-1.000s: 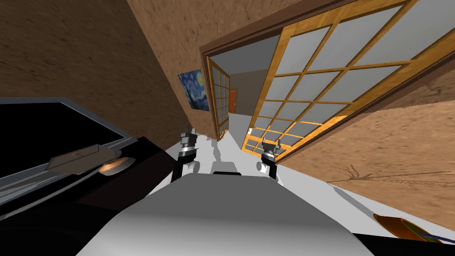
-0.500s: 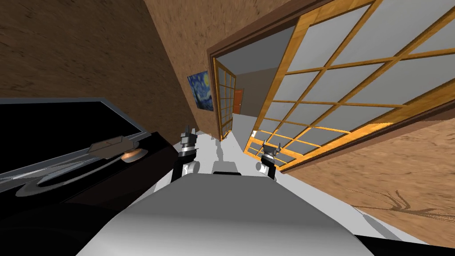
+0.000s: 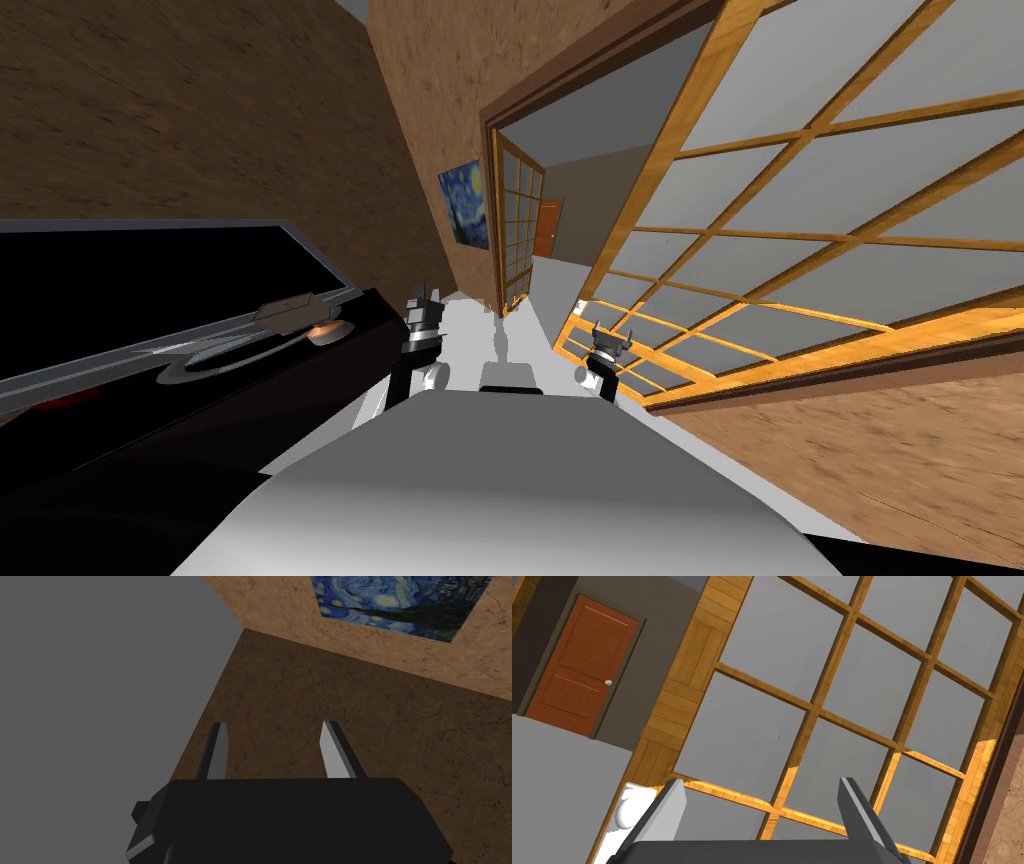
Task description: Push the door open
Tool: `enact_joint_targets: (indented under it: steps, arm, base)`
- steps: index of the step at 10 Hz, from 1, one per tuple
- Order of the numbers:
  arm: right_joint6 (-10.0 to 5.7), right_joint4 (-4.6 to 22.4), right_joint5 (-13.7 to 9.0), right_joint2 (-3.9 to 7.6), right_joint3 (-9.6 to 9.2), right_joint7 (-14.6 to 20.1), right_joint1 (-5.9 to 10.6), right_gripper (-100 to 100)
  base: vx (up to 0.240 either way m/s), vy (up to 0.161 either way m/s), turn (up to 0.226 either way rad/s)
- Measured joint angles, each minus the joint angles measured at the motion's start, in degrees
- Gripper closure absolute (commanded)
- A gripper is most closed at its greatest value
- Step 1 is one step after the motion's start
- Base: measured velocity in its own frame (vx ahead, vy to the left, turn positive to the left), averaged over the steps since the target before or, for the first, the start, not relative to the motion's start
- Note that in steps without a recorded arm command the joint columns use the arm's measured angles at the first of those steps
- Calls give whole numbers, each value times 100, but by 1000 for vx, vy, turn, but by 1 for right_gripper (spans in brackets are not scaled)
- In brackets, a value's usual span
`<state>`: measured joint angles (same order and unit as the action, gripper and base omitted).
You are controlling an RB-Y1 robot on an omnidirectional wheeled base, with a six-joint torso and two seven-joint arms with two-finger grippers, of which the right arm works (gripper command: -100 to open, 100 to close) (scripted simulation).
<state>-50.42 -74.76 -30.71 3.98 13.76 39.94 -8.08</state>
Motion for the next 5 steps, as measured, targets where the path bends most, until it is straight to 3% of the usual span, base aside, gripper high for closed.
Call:
enact_joint_targets:
  steps: [4,5]
  arm:
    - [-114,586,-345,-21,174,341,194,-100]
    - [-139,659,-417,-75,197,400,192,-100]
  base:
    - [39,-88,208]
    - [27,-81,187]
